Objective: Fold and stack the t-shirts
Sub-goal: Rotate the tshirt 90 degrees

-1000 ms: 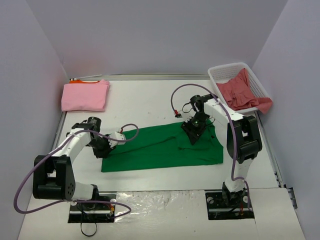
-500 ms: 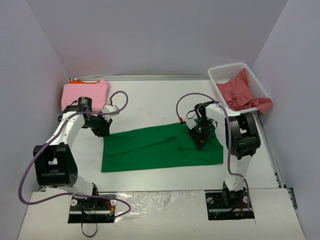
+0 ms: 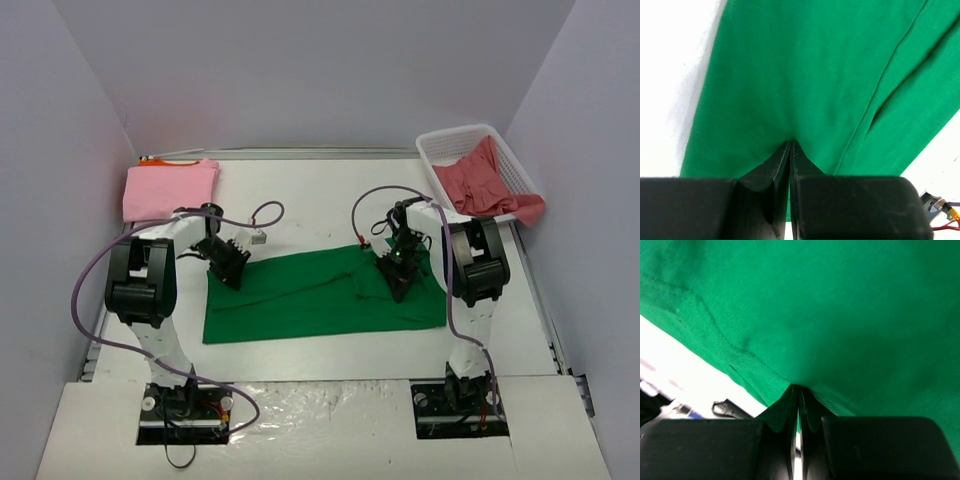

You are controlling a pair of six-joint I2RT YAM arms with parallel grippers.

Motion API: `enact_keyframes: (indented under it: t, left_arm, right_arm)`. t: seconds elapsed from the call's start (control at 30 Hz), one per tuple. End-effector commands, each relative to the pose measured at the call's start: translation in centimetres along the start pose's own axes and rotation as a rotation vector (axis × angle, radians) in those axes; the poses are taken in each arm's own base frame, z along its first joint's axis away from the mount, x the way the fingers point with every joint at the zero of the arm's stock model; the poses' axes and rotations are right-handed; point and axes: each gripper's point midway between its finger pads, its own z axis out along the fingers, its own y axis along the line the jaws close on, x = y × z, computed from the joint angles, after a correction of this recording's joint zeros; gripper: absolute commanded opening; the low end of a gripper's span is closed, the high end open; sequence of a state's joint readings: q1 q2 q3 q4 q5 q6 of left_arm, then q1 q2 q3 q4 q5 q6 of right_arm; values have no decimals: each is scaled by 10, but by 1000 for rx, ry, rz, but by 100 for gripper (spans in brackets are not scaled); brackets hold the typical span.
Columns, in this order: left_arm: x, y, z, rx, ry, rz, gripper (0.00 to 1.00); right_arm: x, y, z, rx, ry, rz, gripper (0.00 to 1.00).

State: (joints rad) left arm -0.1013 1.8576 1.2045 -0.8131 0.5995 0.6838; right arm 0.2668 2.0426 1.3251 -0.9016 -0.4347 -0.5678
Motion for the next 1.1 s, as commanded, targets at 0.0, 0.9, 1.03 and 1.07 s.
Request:
enact_keyframes:
  t: [0.0, 0.9, 1.03, 1.07]
  left_arm:
    - [29, 8, 13, -41, 124, -18, 2]
    - [56, -108, 44, 125, 625, 300, 3]
    - [37, -125, 56, 173, 585, 297, 3]
    - [31, -130, 58, 178, 567, 303, 2]
  right_arm:
    - [-20, -39, 12, 75, -6, 11, 0]
    - [-331, -161, -87, 615, -718, -25, 0]
    - [-339, -162, -83, 606, -740, -43, 0]
    - [-341, -161, -81, 599, -741, -49, 0]
